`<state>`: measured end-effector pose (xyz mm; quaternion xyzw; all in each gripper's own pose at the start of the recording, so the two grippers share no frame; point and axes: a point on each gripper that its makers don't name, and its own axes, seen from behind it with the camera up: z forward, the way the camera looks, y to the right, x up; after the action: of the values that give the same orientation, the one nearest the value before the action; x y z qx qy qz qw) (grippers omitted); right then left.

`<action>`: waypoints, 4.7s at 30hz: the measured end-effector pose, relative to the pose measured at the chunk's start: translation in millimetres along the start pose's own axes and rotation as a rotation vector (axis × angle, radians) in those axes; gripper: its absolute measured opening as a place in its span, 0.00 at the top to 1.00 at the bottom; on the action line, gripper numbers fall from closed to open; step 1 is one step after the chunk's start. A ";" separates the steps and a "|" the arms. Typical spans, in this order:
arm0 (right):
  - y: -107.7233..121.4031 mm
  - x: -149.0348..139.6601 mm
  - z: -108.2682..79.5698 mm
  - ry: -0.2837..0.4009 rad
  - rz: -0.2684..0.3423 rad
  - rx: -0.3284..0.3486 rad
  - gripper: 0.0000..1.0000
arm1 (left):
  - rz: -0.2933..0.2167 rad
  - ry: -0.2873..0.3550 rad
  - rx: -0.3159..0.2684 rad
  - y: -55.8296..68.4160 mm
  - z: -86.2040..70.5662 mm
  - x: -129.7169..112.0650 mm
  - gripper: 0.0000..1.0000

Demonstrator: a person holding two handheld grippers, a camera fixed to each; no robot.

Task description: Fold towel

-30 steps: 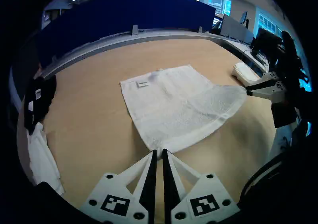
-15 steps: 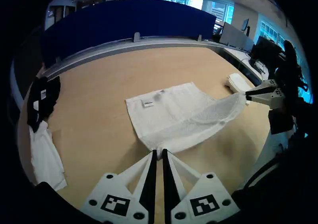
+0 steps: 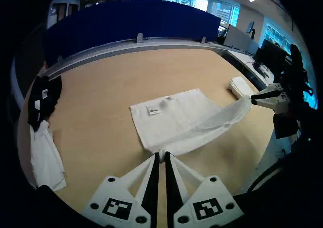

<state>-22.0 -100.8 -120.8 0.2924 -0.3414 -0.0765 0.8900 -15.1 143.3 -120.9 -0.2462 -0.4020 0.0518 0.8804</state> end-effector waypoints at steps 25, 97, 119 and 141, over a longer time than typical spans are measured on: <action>52.0 8.9 78.7 -0.052 0.013 -0.053 0.87 | 0.002 -0.003 0.044 -40.0 77.0 29.2 0.90; 75.5 -40.2 105.0 -0.116 0.055 -0.172 0.07 | -0.052 -0.016 0.182 -84.5 91.9 -10.2 0.13; 58.1 -70.9 100.0 -0.219 -0.102 -0.018 0.16 | -0.129 -0.011 0.249 -91.2 45.7 -43.7 0.13; 49.2 -87.7 112.6 -0.280 -0.161 0.044 0.49 | -0.154 -0.006 0.273 -98.3 23.6 -54.4 0.13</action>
<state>-164.8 -83.9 -74.9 0.3246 -0.4389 -0.1801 0.8182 -79.4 50.9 -98.2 -0.0926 -0.4118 0.0388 0.9057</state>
